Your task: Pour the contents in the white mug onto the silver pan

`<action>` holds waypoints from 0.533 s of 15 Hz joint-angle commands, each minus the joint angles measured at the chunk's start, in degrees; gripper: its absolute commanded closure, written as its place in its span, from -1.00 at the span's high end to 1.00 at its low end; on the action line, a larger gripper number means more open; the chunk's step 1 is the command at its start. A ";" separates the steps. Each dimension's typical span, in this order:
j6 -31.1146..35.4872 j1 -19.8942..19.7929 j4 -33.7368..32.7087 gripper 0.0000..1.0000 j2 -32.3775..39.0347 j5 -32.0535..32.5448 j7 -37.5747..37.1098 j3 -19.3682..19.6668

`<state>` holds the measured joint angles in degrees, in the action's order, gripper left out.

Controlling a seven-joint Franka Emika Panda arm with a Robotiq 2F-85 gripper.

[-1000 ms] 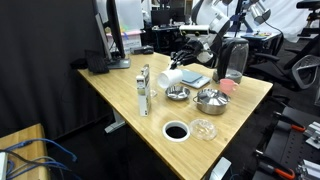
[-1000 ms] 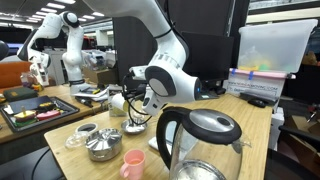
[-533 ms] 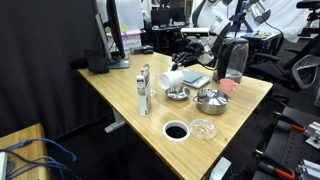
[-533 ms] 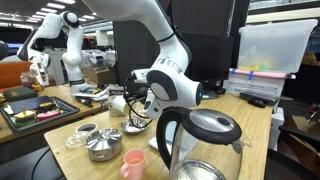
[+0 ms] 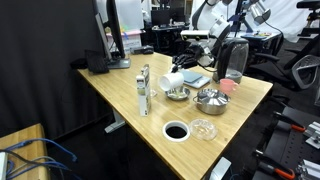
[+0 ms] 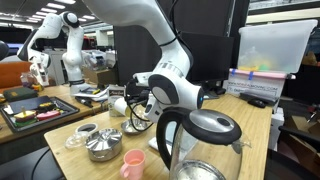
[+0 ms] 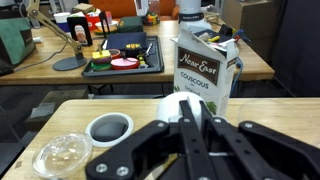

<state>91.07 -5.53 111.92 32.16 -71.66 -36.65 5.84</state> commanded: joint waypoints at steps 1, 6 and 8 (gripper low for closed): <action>-1.90 -0.42 -1.04 -0.95 0.70 -1.02 -0.53 0.32; -2.19 -0.55 -0.89 -0.95 0.74 -1.06 -0.50 0.35; -2.25 -0.60 -0.92 -0.95 0.79 -1.12 -0.57 0.35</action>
<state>91.06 -5.58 111.88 32.18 -71.66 -36.71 5.99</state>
